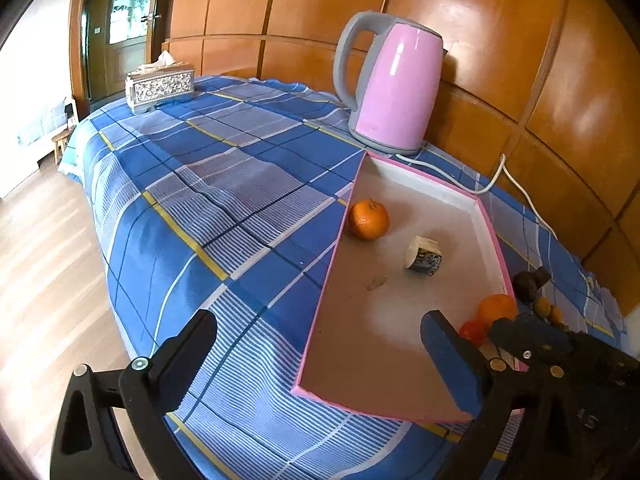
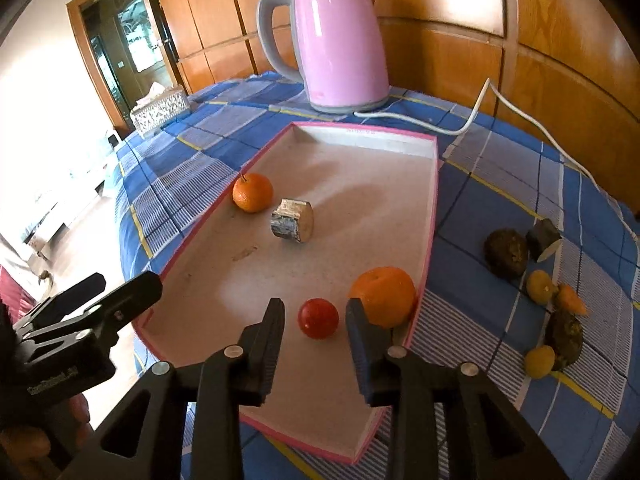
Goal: Organize fruits
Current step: 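Place the cherry tomato in the tray beside the orange, open right gripper, then reach the left gripper to the carrot and grasp it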
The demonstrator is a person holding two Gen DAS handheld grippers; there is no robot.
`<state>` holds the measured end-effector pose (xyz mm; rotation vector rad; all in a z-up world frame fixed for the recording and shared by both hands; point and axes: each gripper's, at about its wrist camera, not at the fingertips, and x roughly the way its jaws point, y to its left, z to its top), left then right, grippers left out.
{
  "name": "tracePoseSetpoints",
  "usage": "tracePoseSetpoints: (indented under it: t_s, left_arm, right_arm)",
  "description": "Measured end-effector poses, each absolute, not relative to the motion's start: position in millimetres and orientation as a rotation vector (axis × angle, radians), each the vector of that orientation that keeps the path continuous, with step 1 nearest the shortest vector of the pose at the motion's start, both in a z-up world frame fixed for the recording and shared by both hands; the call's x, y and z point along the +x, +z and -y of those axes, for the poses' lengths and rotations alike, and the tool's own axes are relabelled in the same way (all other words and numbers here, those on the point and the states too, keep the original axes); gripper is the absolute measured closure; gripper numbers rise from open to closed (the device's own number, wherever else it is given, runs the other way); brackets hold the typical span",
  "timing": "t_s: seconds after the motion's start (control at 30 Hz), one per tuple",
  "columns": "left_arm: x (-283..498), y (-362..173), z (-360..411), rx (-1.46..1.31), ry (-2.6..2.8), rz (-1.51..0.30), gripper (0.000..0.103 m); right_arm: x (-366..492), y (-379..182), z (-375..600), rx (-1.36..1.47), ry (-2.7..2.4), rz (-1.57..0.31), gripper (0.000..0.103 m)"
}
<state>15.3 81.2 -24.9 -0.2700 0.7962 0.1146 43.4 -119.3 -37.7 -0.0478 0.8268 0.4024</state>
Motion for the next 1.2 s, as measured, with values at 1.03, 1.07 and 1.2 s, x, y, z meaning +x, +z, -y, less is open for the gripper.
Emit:
tracePoseSetpoints:
  t_s: [1.03,1.07,1.2]
  left_arm:
    - [11,-16,-49,-0.205,-0.042,-0.785,0.0]
    - [11,-15,-45,-0.199,-0.063,-0.78,0.0]
    - [12,-2,-27,-0.138,-0.139,-0.738,0.0]
  right_arm:
    - [-19,-44,283,0.097,-0.189,-0.702,0.051]
    - [-20,-46,294,0.113,-0.222,-0.706,0.051]
    - [-33,-55,337,0.179,-0.356,-0.713,0.051]
